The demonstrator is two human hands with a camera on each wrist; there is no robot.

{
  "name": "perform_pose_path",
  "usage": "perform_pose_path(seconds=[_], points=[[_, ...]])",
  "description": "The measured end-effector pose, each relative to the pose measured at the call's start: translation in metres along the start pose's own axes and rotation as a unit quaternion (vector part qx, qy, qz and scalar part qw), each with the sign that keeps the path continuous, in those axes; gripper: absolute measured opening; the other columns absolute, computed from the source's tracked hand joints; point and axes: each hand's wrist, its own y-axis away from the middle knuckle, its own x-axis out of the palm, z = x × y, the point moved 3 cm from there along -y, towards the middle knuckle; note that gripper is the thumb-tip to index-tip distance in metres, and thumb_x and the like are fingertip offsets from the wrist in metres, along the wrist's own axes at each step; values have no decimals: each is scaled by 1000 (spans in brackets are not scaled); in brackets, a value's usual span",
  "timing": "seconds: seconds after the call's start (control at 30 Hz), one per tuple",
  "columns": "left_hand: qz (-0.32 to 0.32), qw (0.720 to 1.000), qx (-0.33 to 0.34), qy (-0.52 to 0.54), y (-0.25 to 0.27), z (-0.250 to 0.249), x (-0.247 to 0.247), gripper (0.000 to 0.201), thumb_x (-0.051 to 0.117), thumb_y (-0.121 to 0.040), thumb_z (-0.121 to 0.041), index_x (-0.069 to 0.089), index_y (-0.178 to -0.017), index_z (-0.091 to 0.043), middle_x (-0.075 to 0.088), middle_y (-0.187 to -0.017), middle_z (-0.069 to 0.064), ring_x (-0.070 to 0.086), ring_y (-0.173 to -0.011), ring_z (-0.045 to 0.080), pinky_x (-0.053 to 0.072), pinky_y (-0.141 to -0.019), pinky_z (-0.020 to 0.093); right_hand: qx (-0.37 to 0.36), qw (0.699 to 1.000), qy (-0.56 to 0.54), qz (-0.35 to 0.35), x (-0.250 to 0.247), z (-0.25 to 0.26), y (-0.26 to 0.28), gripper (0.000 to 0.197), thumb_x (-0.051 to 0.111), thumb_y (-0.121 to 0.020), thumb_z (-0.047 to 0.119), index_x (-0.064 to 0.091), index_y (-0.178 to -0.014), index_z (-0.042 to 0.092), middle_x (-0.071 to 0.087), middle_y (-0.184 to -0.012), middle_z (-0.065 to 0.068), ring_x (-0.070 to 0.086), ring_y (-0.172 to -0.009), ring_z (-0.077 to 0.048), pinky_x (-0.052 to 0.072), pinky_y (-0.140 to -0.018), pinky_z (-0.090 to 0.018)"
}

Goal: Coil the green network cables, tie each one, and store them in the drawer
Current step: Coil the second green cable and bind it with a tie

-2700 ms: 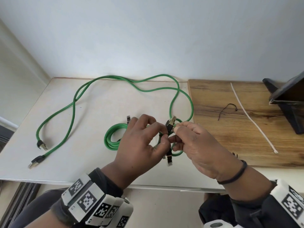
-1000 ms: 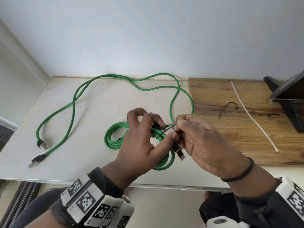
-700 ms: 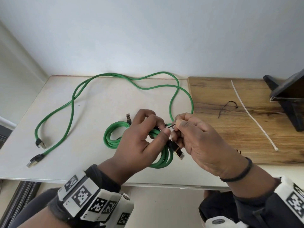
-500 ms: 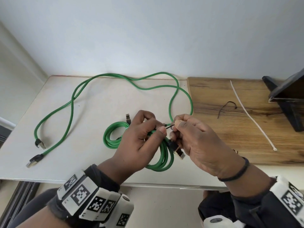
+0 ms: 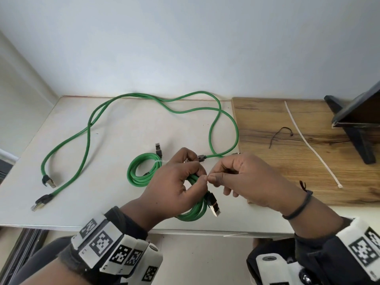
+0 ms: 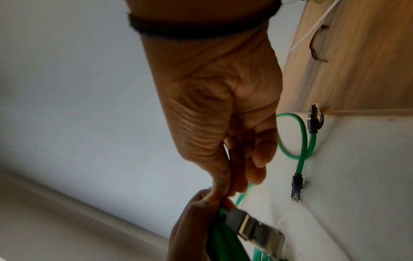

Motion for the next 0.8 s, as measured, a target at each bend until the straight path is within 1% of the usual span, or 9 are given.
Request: perform_pose_path(seconds=[0.07, 0.13, 0.2, 0.3, 0.43, 0.57, 0.67, 0.73, 0.8], points=[[11, 1000, 4, -6, -1, 1, -1, 19, 52, -80, -39, 65, -74, -27, 47, -88, -12, 53, -71, 8, 46, -60, 29, 2, 1000, 6, 11, 0, 0, 0, 12, 69, -82, 30, 70, -78, 18, 64, -59, 13, 59, -51, -2, 44, -48, -20], [23, 1000, 9, -15, -1, 0, -1, 17, 52, -79, -39, 64, -74, -27, 46, -88, -14, 53, -71, 10, 46, -60, 31, 10, 999, 9, 32, 0, 0, 2, 10, 68, -83, 28, 68, -81, 18, 65, -65, 9, 60, -52, -8, 41, -46, -20], [37, 999, 19, -28, 0, -4, 0, 17, 52, -78, -38, 63, -72, -28, 47, -89, -14, 54, -70, 11, 46, -59, 31, 33, 998, 8, 54, 2, -1, 3, 10, 65, -84, 23, 66, -79, 15, 64, -65, 5, 58, -48, -10, 36, -42, -16], [48, 998, 24, -44, 1, -7, 1, 16, 52, -77, -38, 63, -72, -29, 47, -91, -15, 55, -69, 11, 47, -58, 30, 80, 993, -36, 83, 10, -2, 3, 19, 58, -84, 17, 59, -66, 12, 55, -60, 1, 46, -40, -14, 30, -39, -16], [61, 996, 27, -63, 1, -6, 2, 15, 54, -75, -37, 64, -69, -27, 47, -91, -16, 51, -63, 10, 47, -56, 32, 121, 986, -25, 111, 20, -3, 3, 31, 45, -83, 17, 48, -53, 12, 41, -47, -4, 34, -36, -18, 28, -42, -25], [82, 995, 35, -52, 2, -9, 4, 13, 53, -71, -33, 58, -63, -24, 46, -88, -13, 51, -65, 12, 46, -56, 33, 160, 984, -26, 72, 27, -4, 4, 23, 44, -71, 24, 35, -52, 15, 29, -45, -1, 27, -33, -15, 23, -44, -27], [75, 997, 14, -31, 0, -8, 4, 12, 52, -72, -34, 52, -60, -29, 46, -89, -11, 53, -67, 14, 47, -59, 36, 175, 983, -50, 17, 30, -7, 1, 24, 46, -76, 19, 35, -55, 14, 28, -49, -2, 25, -37, -16, 22, -45, -28], [64, 998, -15, -13, -2, -7, 4, 14, 52, -71, -37, 54, -61, -28, 45, -90, -10, 55, -73, 16, 49, -65, 37, 177, 980, -92, -8, 31, -8, 0, 25, 46, -78, 14, 36, -55, 13, 28, -47, -2, 26, -36, -16, 23, -43, -26], [51, 998, -42, 18, -4, -7, 4, 14, 51, -69, -37, 58, -62, -27, 44, -91, -10, 55, -82, 14, 49, -71, 34, 177, 971, -156, -23, 31, -8, -1, 33, 44, -77, 8, 36, -46, 16, 26, -41, 1, 24, -32, -14, 21, -40, -24]])
